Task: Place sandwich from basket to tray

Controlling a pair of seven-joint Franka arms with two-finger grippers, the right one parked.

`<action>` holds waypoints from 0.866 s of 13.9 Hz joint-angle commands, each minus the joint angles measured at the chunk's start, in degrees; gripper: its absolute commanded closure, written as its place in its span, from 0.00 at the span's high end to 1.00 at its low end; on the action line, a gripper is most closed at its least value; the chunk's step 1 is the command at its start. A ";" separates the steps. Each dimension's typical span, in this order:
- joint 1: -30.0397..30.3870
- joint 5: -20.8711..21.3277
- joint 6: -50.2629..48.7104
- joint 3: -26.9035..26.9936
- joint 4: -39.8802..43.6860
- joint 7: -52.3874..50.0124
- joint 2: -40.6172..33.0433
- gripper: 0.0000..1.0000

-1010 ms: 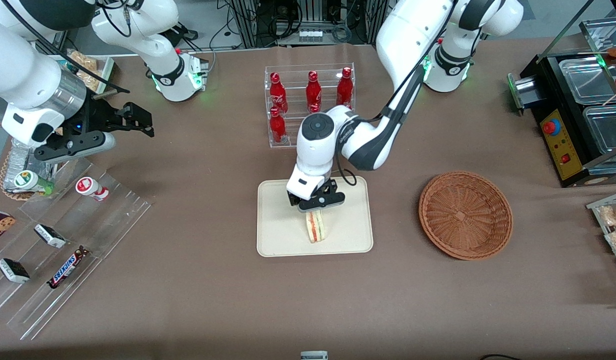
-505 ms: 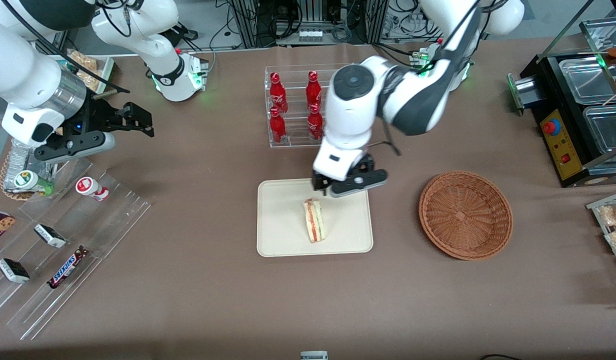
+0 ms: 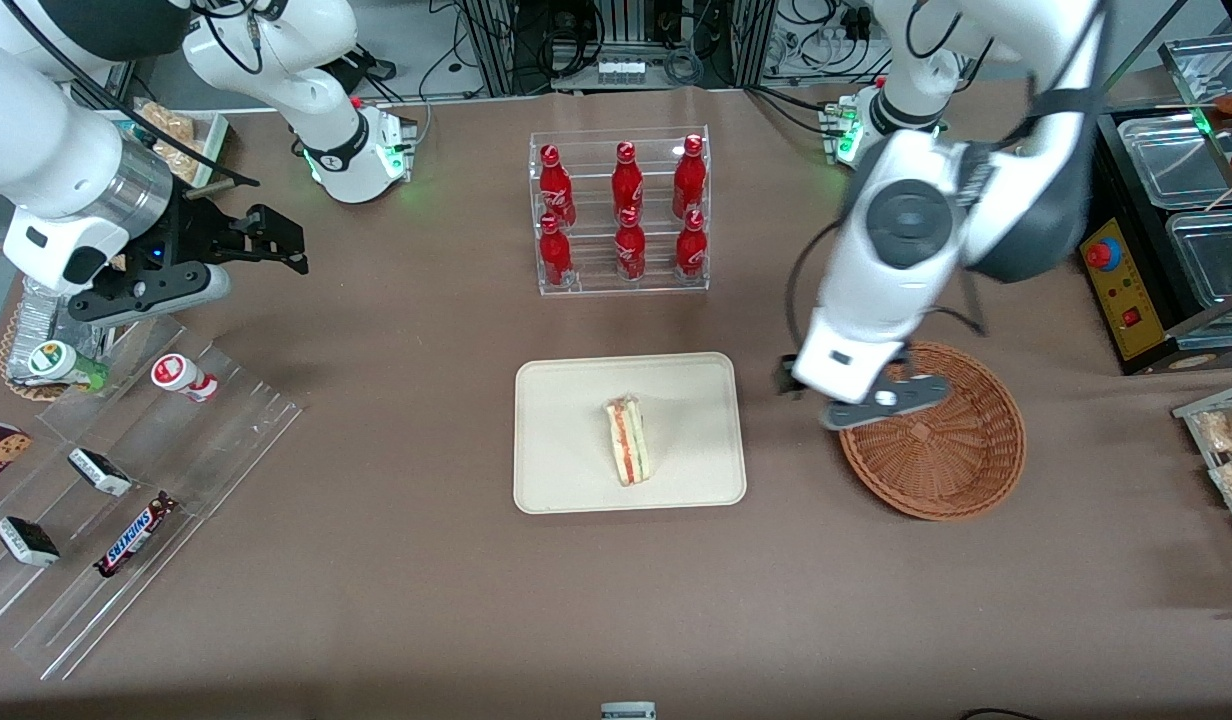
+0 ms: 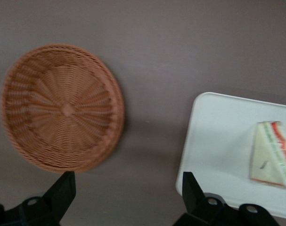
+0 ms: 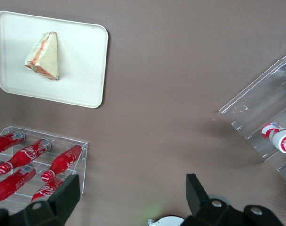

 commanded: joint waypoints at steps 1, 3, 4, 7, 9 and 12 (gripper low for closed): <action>5.59 -0.98 -2.43 -0.81 -6.15 8.82 -7.78 1.00; 10.24 -1.78 -6.12 -0.72 -6.33 17.07 -9.72 1.00; 12.70 -1.87 -7.96 -0.72 -6.24 21.55 -11.03 1.00; 17.99 -1.87 -13.15 -0.72 -5.80 33.07 -14.81 1.00; 19.13 -1.35 -15.79 -0.37 -5.28 39.32 -17.28 1.00; 22.02 -1.87 -16.68 -0.72 -3.09 40.93 -20.01 1.00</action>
